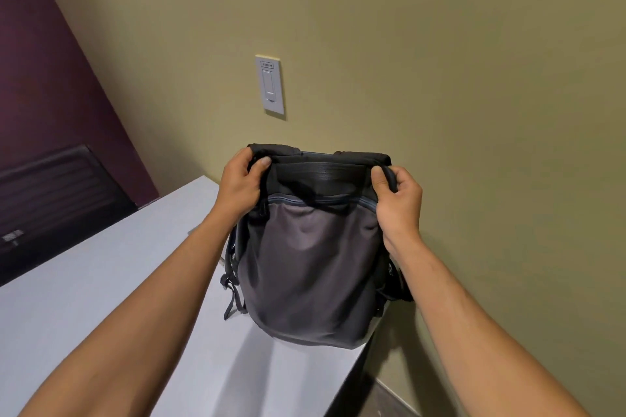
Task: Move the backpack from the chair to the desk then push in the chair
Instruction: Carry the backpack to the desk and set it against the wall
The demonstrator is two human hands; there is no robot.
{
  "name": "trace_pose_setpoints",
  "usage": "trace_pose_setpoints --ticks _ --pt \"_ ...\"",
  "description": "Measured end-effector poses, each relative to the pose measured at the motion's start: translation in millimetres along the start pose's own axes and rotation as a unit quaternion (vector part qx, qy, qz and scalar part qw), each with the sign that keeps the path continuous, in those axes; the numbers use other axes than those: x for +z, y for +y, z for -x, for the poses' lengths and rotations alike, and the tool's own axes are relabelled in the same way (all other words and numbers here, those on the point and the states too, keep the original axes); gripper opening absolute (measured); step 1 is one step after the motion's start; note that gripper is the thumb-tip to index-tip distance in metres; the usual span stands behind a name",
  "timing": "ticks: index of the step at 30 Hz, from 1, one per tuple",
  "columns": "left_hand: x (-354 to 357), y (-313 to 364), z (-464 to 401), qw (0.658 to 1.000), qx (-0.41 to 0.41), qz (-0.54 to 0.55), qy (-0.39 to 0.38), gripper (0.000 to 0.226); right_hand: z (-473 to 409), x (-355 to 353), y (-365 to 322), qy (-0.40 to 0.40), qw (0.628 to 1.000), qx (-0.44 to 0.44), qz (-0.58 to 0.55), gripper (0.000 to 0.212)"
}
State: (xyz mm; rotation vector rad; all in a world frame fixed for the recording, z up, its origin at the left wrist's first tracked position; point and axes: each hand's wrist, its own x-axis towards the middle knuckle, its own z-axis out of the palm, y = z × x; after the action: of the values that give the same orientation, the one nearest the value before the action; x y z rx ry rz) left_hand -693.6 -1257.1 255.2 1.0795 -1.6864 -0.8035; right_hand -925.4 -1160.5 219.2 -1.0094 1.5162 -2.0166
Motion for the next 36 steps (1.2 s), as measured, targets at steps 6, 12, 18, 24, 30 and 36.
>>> trace_pose_setpoints --ticks 6,12,18,24,30,36 --pt "23 -7 -39 0.999 0.001 0.008 -0.036 0.023 -13 2 7 0.042 0.999 0.001 0.029 0.017" --pt "54 -14 -69 0.998 0.005 0.002 -0.055 0.022 -21 0 13 0.071 0.996 0.002 0.051 0.019" --pt "77 -19 -84 0.997 -0.007 0.02 -0.072 0.024 -28 -9 16 0.083 0.994 0.021 0.074 0.017" --pt "83 -30 -87 0.998 -0.016 -0.012 -0.063 0.022 -21 -8 20 0.087 0.985 0.021 0.149 0.02" --pt "83 -48 -75 0.996 -0.022 -0.082 -0.017 0.032 -6 -2 21 0.188 0.963 -0.063 0.184 0.027" --pt "70 -66 -50 0.994 -0.03 -0.092 -0.042 0.049 6 10 27 0.139 0.874 -0.33 0.328 0.034"
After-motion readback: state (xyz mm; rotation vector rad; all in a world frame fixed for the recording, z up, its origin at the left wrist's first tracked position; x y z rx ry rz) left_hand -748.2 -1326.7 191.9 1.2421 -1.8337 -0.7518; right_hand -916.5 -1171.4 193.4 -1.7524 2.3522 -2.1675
